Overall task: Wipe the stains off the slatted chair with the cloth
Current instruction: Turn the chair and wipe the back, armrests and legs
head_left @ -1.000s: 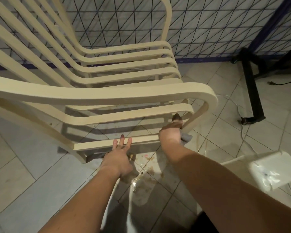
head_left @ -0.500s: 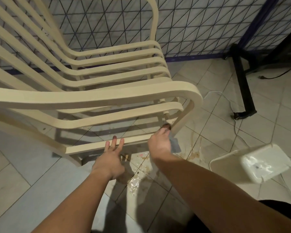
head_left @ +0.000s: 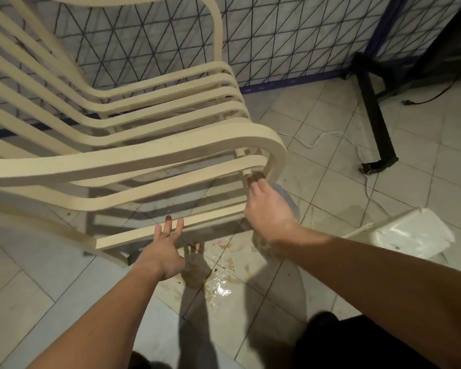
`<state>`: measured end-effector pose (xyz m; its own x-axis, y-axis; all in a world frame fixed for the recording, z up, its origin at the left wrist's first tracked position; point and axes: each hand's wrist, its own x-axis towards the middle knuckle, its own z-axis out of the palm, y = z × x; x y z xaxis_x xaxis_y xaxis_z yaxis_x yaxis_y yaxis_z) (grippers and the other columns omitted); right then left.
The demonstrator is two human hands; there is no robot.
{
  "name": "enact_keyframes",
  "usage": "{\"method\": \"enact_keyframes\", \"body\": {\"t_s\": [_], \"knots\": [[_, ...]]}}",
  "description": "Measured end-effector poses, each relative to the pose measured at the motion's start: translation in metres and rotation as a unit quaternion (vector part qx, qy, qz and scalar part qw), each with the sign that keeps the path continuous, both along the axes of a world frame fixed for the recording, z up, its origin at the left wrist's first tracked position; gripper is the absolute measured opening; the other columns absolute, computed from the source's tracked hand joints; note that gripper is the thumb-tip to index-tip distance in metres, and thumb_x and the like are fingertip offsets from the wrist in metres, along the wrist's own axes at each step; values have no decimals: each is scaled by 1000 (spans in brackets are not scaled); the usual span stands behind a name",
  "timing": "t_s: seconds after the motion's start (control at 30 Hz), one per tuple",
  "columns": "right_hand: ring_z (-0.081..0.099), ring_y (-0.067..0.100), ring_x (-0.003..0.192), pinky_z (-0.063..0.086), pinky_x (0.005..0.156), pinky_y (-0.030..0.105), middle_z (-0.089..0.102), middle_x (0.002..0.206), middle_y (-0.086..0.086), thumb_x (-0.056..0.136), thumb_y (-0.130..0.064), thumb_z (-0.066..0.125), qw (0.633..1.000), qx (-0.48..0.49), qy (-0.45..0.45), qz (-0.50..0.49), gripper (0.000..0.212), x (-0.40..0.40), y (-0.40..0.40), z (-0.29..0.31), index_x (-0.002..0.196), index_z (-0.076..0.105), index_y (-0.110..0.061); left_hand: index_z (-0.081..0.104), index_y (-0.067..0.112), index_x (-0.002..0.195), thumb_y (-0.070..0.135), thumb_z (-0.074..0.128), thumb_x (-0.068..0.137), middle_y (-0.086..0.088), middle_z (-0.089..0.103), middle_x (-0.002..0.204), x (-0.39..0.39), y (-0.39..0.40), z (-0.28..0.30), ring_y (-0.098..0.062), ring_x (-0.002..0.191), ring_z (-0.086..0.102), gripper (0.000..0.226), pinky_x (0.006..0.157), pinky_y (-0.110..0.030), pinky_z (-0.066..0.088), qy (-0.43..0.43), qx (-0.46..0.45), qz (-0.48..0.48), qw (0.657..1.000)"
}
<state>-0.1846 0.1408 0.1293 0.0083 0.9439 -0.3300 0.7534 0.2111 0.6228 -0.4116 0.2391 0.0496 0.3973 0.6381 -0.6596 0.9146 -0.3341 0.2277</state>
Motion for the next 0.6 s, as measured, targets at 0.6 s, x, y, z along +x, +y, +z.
{"method": "enact_keyframes", "body": {"t_s": [0.6], "knots": [[36, 35, 136, 22, 119, 45, 50, 144, 17, 97, -14, 43, 1000, -17, -1, 6, 43, 8, -11, 69, 138, 52, -4, -16, 37, 159, 13, 55, 82, 6, -24, 166, -7, -5, 0, -22, 155, -17, 107, 121, -58, 25, -4, 7, -22, 1000]]}}
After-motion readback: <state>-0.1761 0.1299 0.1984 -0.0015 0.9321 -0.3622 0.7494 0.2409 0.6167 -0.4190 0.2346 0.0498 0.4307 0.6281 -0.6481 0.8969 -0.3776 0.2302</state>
